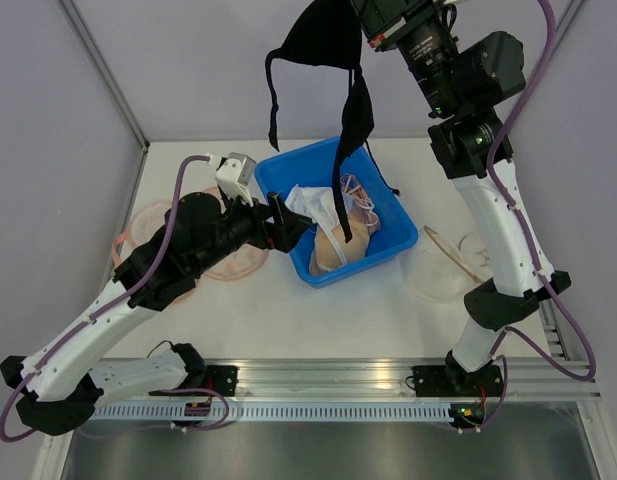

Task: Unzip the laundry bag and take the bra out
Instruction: Place the bra in the bin.

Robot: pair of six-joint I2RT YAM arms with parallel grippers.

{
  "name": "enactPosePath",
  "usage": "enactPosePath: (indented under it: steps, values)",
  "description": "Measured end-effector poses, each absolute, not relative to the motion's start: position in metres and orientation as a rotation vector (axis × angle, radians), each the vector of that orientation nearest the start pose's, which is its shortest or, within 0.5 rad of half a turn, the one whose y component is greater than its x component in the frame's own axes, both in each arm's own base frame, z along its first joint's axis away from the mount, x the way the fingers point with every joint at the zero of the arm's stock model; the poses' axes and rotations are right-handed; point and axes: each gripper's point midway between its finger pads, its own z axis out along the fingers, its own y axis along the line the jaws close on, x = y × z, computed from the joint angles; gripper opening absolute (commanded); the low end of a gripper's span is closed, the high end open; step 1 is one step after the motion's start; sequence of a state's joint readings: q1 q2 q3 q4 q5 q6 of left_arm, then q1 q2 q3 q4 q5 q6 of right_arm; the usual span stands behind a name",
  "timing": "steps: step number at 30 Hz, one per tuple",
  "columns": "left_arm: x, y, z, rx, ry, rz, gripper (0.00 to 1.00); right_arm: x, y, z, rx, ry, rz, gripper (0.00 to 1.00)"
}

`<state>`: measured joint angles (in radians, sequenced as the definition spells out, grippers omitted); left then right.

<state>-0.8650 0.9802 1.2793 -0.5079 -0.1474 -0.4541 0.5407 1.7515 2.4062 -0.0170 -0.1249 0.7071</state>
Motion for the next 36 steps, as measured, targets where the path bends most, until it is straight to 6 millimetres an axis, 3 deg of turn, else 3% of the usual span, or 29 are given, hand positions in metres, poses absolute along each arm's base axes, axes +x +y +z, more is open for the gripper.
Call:
enactPosePath:
  steps: [12,14,18,23,30,34,36]
  values:
    - [0.216,-0.241,0.377,0.266,1.822,-0.815,0.99,0.339,0.255,0.729,0.009,0.829,1.280,0.01]
    - [0.216,-0.242,0.377,0.267,1.822,-0.816,0.99,0.339,0.254,0.726,0.016,0.838,1.274,0.01]
    - [0.215,-0.242,0.377,0.269,1.823,-0.818,0.99,0.349,0.259,0.697,0.024,0.923,1.249,0.00]
    - [0.213,-0.243,0.376,0.280,1.825,-0.830,0.99,0.369,0.273,0.633,0.011,1.073,1.210,0.00]
    - [0.214,-0.244,0.370,0.284,1.837,-0.824,0.99,0.397,0.288,0.465,0.028,1.403,1.105,0.01]
    - [0.217,-0.247,0.360,0.288,1.858,-0.811,0.99,0.406,0.290,0.391,0.034,1.540,1.035,0.00]
    - [0.219,-0.249,0.353,0.291,1.877,-0.799,0.99,0.409,0.289,0.366,0.037,1.584,1.005,0.00]
